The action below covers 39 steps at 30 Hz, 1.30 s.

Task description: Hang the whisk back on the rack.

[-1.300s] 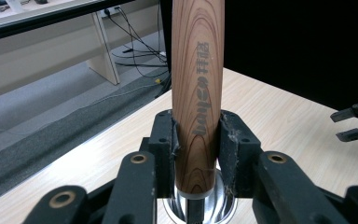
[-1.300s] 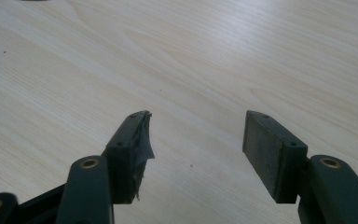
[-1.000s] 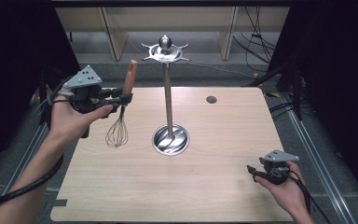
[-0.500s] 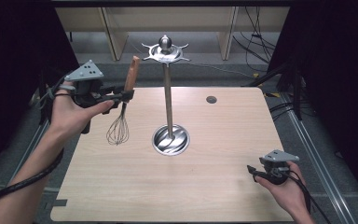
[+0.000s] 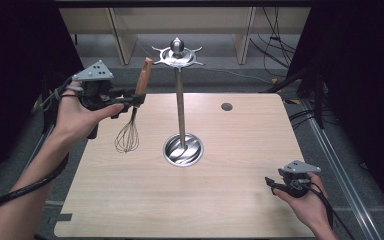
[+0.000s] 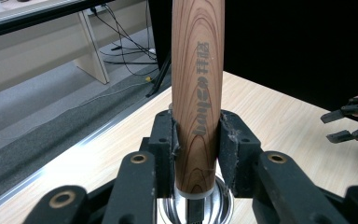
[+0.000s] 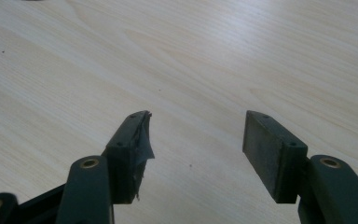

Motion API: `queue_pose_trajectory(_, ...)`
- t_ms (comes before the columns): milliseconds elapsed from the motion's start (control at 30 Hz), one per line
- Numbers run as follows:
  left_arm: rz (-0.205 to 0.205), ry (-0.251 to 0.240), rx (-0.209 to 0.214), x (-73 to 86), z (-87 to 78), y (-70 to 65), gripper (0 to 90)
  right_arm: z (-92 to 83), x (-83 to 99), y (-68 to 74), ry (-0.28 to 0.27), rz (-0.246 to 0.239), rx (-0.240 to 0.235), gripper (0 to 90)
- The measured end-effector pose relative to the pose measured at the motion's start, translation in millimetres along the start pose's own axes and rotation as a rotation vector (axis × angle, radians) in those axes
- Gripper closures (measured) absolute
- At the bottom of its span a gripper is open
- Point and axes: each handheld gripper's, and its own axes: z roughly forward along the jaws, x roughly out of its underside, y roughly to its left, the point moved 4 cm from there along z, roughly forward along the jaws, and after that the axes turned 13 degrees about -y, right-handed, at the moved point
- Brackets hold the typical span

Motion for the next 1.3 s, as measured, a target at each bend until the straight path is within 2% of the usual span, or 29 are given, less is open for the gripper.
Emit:
queue_pose_trajectory(467, 0.001, 0.012, 0.020, -2.2, 2.9, 0.0, 68.4, 0.4, 0.3, -0.8, -0.001, -0.005, 0.001, 41.8)
queue_pose_trajectory(1033, -0.005, 0.037, 0.033, -5.2, 13.8, 1.4, 68.3, 0.3, 0.6, -1.0, 0.001, -0.001, -0.001, 41.8)
queue_pose_trajectory(1200, -0.014, 0.038, 0.041, -5.4, 15.6, 1.8, 68.3, 0.0, 0.4, -0.4, 0.002, 0.005, 0.000, 41.8)
queue_pose_trajectory(1233, -0.016, 0.037, 0.042, -5.3, 16.0, 1.8, 68.3, -0.4, 0.0, 1.0, 0.007, 0.026, 0.004, 41.8)
queue_pose_trajectory(1300, -0.017, 0.043, 0.044, -5.3, 17.1, 2.1, 68.3, -0.4, 0.2, 0.9, 0.009, 0.025, 0.003, 41.8)
